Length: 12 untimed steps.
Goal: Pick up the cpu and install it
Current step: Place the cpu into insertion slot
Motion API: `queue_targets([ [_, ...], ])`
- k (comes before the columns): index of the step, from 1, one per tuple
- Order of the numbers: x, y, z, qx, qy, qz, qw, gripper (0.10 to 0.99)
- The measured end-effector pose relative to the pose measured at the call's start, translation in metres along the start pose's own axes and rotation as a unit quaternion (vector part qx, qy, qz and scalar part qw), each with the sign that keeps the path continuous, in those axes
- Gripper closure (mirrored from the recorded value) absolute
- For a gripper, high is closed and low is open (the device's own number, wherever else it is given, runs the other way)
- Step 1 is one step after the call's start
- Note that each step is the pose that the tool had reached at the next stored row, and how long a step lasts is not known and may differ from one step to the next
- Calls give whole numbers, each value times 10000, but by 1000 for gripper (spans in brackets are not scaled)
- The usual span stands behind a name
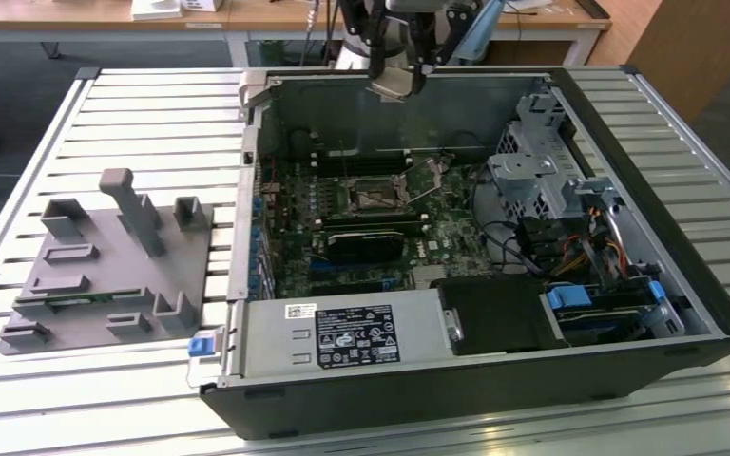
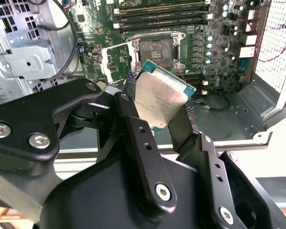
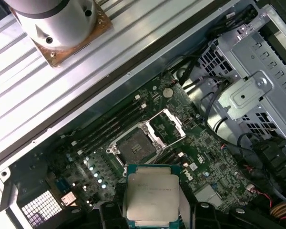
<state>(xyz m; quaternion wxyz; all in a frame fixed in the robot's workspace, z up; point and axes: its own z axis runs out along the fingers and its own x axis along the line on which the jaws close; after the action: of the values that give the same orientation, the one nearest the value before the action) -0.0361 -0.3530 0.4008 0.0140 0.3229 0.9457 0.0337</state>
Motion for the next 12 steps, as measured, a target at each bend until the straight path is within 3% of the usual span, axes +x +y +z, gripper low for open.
queue_targets([
  [12,15,18,10,2,-44,583,9983,561],
])
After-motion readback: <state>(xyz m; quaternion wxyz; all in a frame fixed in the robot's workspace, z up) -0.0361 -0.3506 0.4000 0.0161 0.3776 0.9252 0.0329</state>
